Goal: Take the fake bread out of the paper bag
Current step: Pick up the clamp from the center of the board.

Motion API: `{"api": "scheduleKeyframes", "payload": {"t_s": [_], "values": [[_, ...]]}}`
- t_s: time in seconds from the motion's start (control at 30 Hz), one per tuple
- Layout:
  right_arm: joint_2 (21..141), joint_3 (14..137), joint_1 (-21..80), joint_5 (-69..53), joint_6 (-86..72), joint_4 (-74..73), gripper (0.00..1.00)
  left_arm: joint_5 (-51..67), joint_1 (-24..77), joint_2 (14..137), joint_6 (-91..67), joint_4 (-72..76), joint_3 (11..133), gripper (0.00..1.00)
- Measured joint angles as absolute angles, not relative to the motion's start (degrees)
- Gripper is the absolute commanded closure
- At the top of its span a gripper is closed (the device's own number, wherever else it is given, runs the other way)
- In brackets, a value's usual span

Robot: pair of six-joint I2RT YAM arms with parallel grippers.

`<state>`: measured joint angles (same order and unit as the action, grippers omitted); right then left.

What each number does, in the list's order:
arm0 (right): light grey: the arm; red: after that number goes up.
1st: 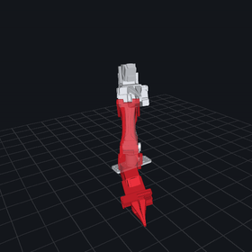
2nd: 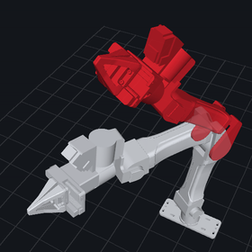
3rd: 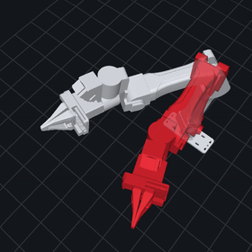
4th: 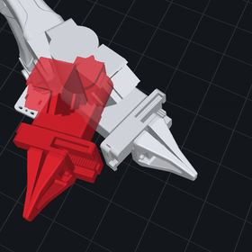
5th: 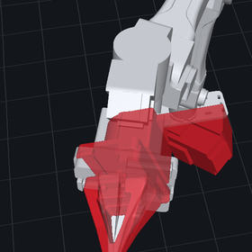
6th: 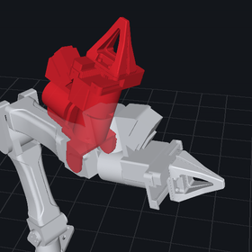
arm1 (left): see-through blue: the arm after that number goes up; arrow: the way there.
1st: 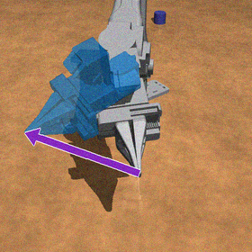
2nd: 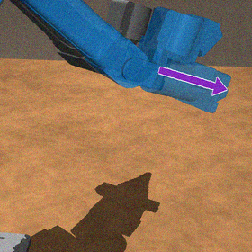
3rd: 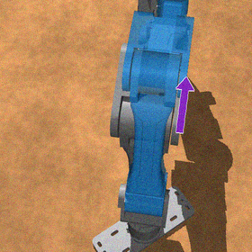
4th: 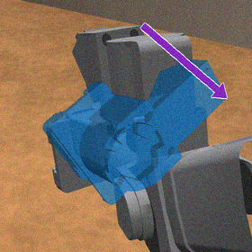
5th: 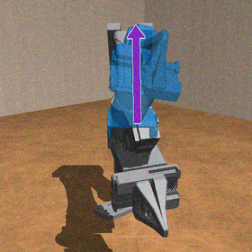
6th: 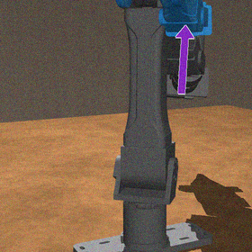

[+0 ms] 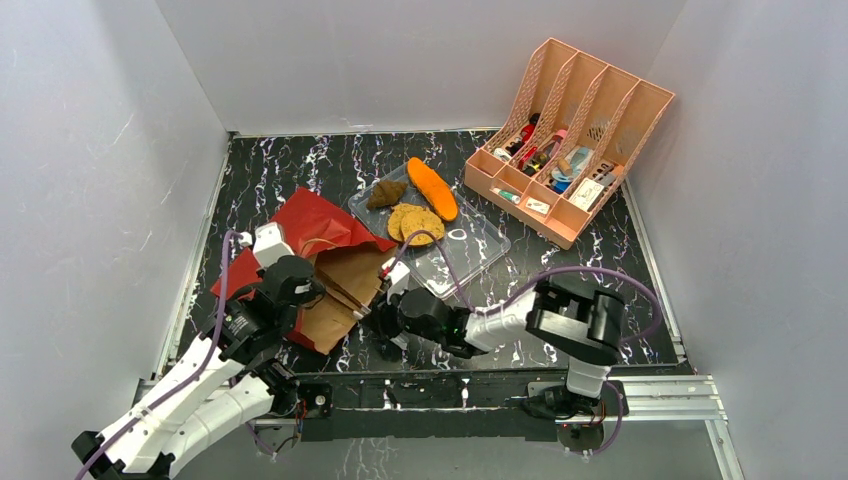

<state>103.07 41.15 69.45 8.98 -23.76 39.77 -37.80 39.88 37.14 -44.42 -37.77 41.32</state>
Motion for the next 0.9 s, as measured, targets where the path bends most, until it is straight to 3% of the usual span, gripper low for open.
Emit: {"api": "scheduleKeyframes", "payload": {"t_s": [0.5,0.9], "values": [[95.9,42.2,69.4,4.4,-43.5,28.4,0.82,-37.6,39.9,34.3,-42.3,-34.7,38.5,1.0],[97.1,38.7,68.8,-1.6,-69.3,39.9,0.81,-37.5,39.9,32.6,-41.8,-34.4,38.5,1.0]]}}
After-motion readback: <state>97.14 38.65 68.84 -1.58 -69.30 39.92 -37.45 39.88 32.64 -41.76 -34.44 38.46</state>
